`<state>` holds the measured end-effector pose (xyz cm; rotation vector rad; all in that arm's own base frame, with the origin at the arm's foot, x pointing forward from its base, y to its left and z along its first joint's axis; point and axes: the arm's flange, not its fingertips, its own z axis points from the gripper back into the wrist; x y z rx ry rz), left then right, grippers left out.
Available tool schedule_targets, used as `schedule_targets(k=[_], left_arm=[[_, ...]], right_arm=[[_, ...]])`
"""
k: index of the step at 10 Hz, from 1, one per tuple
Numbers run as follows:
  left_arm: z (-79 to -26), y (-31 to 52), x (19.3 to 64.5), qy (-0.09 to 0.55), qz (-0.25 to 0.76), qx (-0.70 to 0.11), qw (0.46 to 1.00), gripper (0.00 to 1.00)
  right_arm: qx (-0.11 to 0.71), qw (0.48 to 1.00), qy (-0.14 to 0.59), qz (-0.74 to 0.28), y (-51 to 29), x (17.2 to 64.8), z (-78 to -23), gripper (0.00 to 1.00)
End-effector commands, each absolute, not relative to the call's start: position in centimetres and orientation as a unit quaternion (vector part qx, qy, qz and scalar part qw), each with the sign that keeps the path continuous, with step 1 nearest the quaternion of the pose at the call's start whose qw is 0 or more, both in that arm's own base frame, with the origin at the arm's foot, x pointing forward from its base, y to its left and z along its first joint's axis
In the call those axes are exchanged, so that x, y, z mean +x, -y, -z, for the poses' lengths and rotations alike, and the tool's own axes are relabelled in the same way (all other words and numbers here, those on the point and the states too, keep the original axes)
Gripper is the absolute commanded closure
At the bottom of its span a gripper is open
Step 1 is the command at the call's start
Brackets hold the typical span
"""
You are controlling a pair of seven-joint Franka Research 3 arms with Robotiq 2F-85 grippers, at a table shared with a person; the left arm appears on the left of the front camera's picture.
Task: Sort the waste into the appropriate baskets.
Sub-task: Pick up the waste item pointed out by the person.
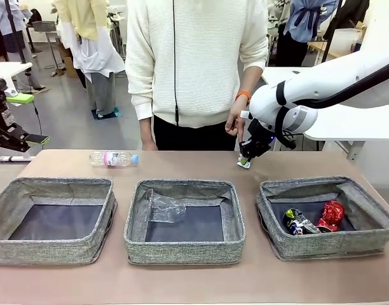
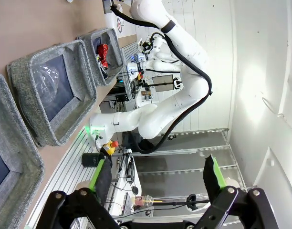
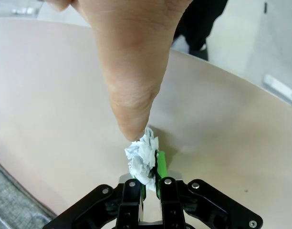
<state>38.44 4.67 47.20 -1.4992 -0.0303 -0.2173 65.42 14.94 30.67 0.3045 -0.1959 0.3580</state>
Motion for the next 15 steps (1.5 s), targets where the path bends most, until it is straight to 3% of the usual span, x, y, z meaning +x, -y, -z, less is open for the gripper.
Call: schedule_targets(k=[1, 4, 5, 7, 9, 10, 12, 14, 15], left_arm=[[-47.6, -4.6, 38.3, 0.014, 0.094, -0.681, 0.726, 0.00], [-47.6, -4.6, 38.3, 0.014, 0.094, -0.681, 0.726, 0.00], [-47.6, -4.6, 38.3, 0.014, 0.094, -0.681, 0.726, 0.00], [-47.6, -4.6, 38.3, 0.014, 0.094, -0.681, 0.726, 0.00], [-47.6, -4.6, 38.3, 0.014, 0.094, -0.681, 0.726, 0.00], [-47.6, -4.6, 38.3, 0.014, 0.094, -0.681, 0.726, 0.00], [-47.6, -4.6, 38.3, 0.014, 0.094, -0.681, 0.726, 0.00], [-47.6, -4.6, 38.3, 0.014, 0.094, -0.681, 0.726, 0.00], [-47.6, -4.6, 38.3, 0.014, 0.094, -0.681, 0.726, 0.00]], right_arm=[[0.150, 0.971, 0.082, -0.170, -15.1, 65.9, -30.2, 1.00], [0.150, 0.970, 0.060, -0.184, -13.1, 63.9, -32.6, 1.00], [0.129, 0.986, 0.038, -0.102, -11.1, 61.3, -35.6, 1.00], [0.313, 0.949, -0.008, 0.047, -9.3, 52.9, -42.8, 1.00], [0.371, 0.919, 0.056, 0.123, -12.2, 47.3, -46.0, 1.00], [0.373, 0.913, 0.064, 0.155, -14.1, 46.0, -46.5, 1.00], [0.370, 0.921, 0.023, 0.118, -16.3, 45.9, -46.7, 1.00], [0.389, 0.912, 0.020, 0.126, -13.5, 45.4, -48.4, 1.00], [0.383, 0.916, 0.023, 0.122, -15.7, 44.5, -48.0, 0.89]])
